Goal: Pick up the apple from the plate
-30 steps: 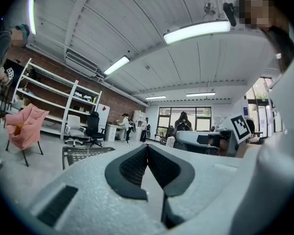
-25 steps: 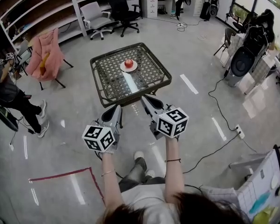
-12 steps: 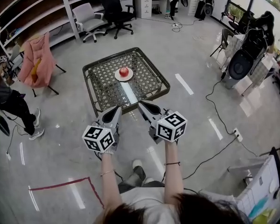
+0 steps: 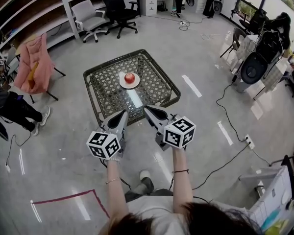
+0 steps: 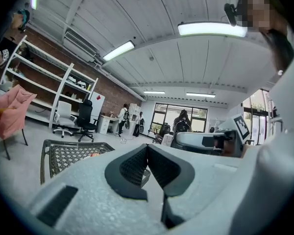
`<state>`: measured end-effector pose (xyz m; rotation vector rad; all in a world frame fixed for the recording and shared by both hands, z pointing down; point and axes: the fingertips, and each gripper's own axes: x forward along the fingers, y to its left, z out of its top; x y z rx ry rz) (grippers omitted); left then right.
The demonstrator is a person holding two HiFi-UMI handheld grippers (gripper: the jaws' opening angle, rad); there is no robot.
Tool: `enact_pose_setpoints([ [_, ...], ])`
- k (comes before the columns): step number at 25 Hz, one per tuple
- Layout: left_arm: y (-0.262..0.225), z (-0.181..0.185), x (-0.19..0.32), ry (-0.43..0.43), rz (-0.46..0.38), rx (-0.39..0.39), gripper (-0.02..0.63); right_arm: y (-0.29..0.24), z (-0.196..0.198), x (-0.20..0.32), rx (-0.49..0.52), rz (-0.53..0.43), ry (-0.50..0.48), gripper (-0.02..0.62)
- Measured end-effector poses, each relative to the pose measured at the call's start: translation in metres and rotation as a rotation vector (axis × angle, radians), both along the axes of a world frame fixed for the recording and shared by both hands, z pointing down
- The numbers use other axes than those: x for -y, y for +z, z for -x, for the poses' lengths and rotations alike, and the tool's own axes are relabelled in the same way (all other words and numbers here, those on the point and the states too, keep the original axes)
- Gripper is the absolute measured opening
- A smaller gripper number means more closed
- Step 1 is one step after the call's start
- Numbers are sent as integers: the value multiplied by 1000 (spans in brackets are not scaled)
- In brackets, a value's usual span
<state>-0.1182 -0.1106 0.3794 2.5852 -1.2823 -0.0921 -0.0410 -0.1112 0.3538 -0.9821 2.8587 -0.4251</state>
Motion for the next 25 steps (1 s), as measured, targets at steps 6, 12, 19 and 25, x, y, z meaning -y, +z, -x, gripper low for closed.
enact_pose_setpoints([
  [6, 2, 9, 27, 17, -1, -3, 11, -2, 18, 24, 13, -5, -8, 9],
  [12, 4, 11, 45, 44, -1, 0, 12, 2, 29, 40, 22, 7, -2, 9],
  [19, 6, 9, 64, 51, 6, 0, 11, -2, 30, 63, 22, 24, 6, 9],
  [25, 13, 12, 91, 39, 10, -3, 12, 5, 35, 95, 22, 35, -15, 9],
])
